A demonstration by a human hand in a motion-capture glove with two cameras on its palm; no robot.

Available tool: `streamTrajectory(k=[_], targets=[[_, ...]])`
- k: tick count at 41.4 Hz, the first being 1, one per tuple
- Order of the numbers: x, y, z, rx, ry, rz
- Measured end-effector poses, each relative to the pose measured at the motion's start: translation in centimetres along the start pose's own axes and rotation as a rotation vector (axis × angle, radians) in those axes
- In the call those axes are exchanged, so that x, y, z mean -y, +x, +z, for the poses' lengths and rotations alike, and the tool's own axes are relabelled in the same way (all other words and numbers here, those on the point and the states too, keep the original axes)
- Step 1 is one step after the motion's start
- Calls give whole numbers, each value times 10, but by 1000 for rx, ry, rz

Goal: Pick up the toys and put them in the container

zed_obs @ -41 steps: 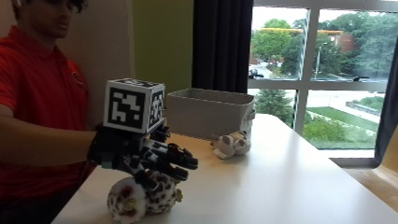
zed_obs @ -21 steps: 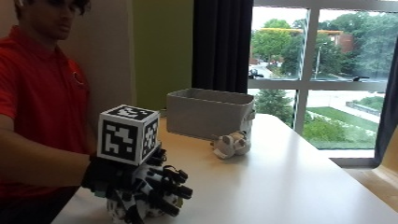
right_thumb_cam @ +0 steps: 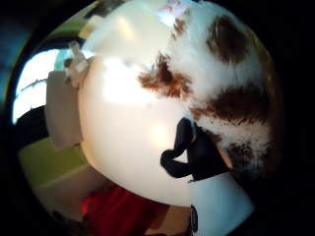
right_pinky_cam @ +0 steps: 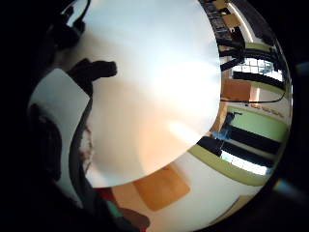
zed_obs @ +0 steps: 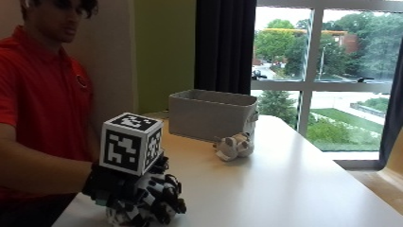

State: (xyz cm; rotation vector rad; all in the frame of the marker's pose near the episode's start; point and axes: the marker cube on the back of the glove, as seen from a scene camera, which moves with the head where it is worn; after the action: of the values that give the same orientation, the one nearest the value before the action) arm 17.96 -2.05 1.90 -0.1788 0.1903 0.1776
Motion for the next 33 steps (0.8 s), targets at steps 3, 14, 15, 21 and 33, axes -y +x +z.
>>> streamTrajectory(k=[3,14,15,21,33], targets=[[1,1,1,11,46,-4],[10,-4,2,-63,272,32],[11,-4,2,-68,295,36],[18,1,0,-26,361,49],[30,-10,-17,23,307,63]])
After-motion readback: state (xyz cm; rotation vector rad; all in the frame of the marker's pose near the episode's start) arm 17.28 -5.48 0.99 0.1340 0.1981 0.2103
